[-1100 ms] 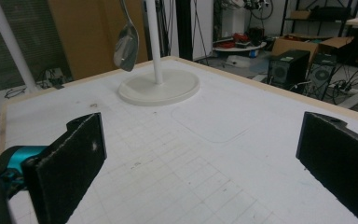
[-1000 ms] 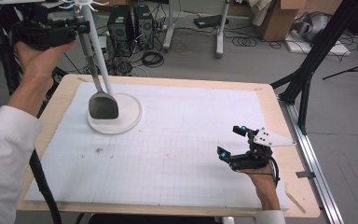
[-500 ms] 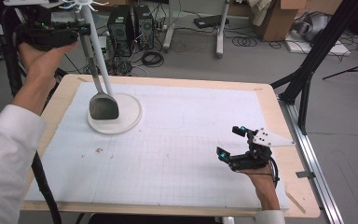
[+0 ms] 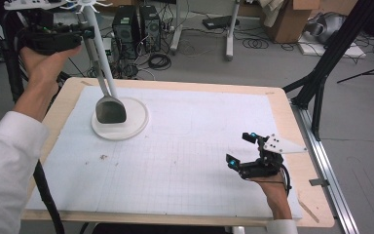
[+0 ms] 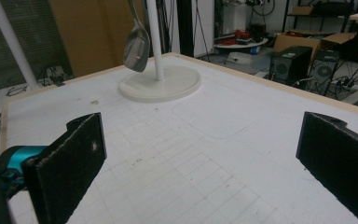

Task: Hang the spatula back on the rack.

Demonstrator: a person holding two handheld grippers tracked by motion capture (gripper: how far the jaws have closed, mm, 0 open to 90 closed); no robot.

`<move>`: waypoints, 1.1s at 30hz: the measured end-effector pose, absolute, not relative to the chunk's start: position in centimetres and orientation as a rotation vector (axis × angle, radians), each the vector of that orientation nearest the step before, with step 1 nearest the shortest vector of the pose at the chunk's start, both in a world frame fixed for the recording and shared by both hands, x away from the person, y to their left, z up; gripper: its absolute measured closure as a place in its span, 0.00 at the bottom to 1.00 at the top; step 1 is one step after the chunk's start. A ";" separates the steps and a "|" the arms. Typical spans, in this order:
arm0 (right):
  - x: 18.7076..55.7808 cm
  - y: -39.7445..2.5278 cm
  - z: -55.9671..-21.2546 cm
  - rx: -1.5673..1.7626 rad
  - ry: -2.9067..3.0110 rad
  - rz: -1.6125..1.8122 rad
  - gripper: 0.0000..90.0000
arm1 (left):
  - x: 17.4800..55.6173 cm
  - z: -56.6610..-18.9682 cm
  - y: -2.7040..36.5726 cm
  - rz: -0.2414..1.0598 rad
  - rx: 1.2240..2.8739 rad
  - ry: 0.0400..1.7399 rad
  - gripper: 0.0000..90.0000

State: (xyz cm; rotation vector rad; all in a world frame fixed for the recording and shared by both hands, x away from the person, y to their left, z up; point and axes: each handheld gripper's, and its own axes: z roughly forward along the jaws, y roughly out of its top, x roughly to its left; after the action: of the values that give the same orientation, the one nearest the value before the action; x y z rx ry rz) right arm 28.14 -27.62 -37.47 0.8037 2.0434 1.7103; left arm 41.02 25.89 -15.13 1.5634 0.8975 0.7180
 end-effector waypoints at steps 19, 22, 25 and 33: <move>28.1 -27.8 -37.6 0.823 2.027 1.697 0.00 | 35.9 -19.2 27.5 0.727 1.611 0.764 0.25; 28.1 -27.8 -37.7 0.827 2.025 1.694 0.00 | 34.7 -20.2 27.3 0.712 1.619 0.718 0.16; 28.1 -27.8 -37.7 0.824 2.023 1.696 0.00 | 33.9 -21.0 27.3 0.680 1.606 0.697 0.06; 28.2 -27.8 -37.8 0.829 2.019 1.701 0.00 | 32.4 -22.7 27.6 0.635 1.614 0.654 0.02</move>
State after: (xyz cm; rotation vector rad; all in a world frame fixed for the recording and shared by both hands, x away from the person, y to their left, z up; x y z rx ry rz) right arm 28.20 -27.79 -37.76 0.8290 2.0188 1.7007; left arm 32.45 27.55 -22.73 1.6140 0.6541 0.6355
